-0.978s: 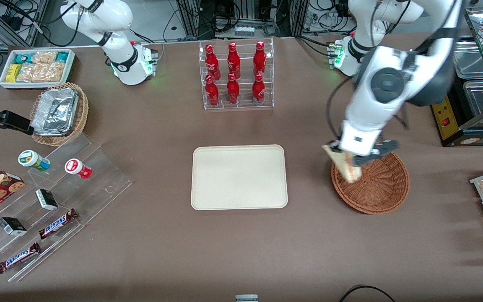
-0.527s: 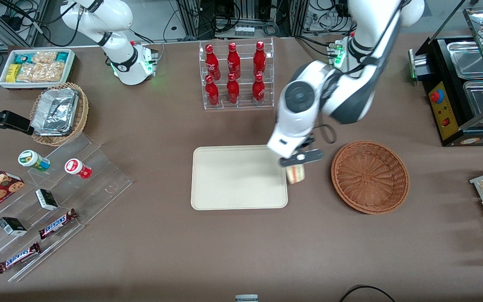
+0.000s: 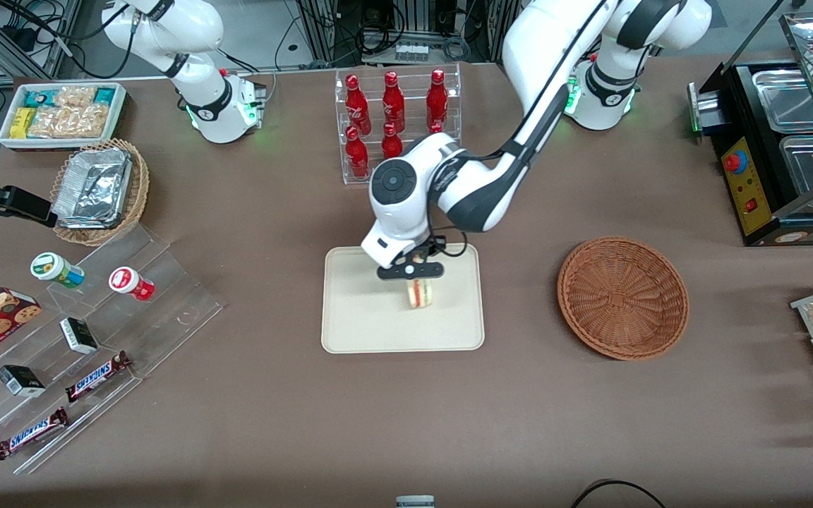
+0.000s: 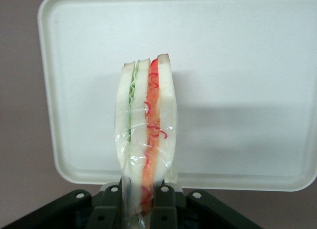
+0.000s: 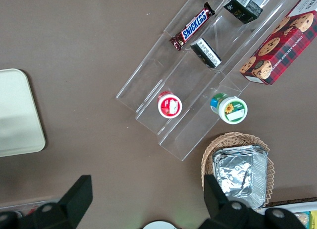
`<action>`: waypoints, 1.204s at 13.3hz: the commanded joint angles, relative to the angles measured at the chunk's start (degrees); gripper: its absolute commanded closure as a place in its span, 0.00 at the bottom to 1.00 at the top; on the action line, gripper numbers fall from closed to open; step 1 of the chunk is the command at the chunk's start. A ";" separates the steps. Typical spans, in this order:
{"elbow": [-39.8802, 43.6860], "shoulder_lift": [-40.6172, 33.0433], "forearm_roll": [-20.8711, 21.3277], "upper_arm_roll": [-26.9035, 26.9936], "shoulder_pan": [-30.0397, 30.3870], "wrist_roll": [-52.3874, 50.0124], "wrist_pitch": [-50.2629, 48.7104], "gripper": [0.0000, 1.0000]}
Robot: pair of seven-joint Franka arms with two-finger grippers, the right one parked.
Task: Place sandwich from basket to tray
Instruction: 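Lower the sandwich onto the tray and open the left gripper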
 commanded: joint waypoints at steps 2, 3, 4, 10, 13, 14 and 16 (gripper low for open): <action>4.48 5.02 3.62 0.80 -2.51 0.30 1.38 0.82; 5.18 6.33 3.72 0.80 -2.51 0.30 1.90 0.82; 5.54 7.39 3.89 0.89 -2.86 0.21 2.69 0.82; 5.19 8.81 7.49 0.89 -3.56 0.04 5.51 0.00; 5.45 6.18 7.41 0.98 -2.95 0.12 4.29 0.00; 5.45 4.69 7.24 0.98 -2.86 -0.40 2.63 0.00; 5.02 -1.09 5.75 0.89 -0.42 -1.54 -2.54 0.00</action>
